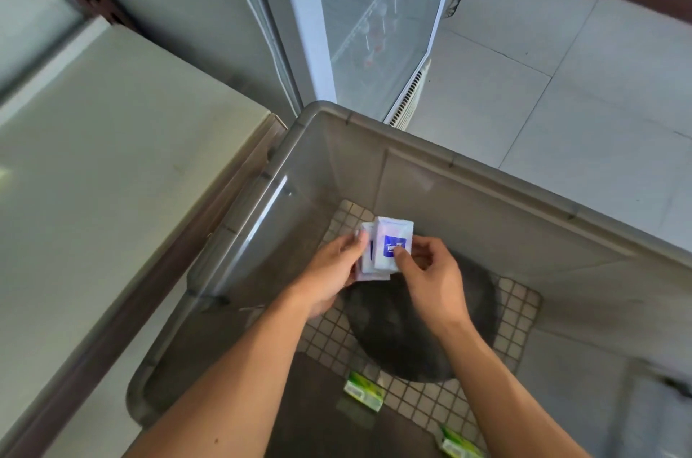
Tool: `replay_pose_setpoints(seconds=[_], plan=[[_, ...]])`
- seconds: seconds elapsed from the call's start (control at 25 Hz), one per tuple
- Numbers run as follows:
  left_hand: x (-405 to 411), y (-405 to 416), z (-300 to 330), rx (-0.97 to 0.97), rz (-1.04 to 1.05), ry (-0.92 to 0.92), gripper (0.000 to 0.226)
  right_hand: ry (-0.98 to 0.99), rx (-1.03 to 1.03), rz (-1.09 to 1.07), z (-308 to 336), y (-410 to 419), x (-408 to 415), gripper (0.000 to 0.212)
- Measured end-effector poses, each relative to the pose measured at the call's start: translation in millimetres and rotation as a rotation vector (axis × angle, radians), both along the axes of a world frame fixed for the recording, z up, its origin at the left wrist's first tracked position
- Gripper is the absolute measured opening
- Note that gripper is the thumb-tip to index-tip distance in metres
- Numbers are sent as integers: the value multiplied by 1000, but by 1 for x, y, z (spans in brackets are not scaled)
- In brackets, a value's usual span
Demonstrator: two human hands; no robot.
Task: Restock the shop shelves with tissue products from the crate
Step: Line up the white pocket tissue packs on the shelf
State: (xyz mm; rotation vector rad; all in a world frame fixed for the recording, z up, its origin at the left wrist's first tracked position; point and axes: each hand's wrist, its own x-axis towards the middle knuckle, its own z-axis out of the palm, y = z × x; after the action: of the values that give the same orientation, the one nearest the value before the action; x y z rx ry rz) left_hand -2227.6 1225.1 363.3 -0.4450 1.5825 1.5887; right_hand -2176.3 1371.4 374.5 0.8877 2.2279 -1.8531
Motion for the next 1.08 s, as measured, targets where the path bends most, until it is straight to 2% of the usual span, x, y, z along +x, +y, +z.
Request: replay_pose_setpoints(seconds=[0.12,0.2,0.28,0.32,0.44,0.52,0.64,0.72,0.96,1.08], plan=[[1,-6,8,10,-10,34,52,36,4,79,3,-9,-1,7],[-3,-12,18,-31,-7,88,42,50,-143,25,0,-11,0,9],[-12,-19,31,-42,58,118,24,-58,-287,-119,-18,-18,2,17],[-18,-22,37,-41,80,134,22,-171,-306,-98,-28,-26,4,18],[-31,-28,49,-36,54,158,23,-525,-384,321,-63,-84,20,17],[-30,-31,46,-42,38,134,22,-618,-358,492,-81,-124,23,29],[-25,-32,37,-65,24,97,21,-661,-362,425,-100,-159,13,49],[-26,-34,35,-64,21,91,22,-702,-365,403,-107,-168,9,50],[-29,-30,42,-39,25,85,26,-750,-506,328,-113,-163,13,25],[-26,-25,45,-24,18,81,26,-670,-452,213,-106,-140,18,18]])
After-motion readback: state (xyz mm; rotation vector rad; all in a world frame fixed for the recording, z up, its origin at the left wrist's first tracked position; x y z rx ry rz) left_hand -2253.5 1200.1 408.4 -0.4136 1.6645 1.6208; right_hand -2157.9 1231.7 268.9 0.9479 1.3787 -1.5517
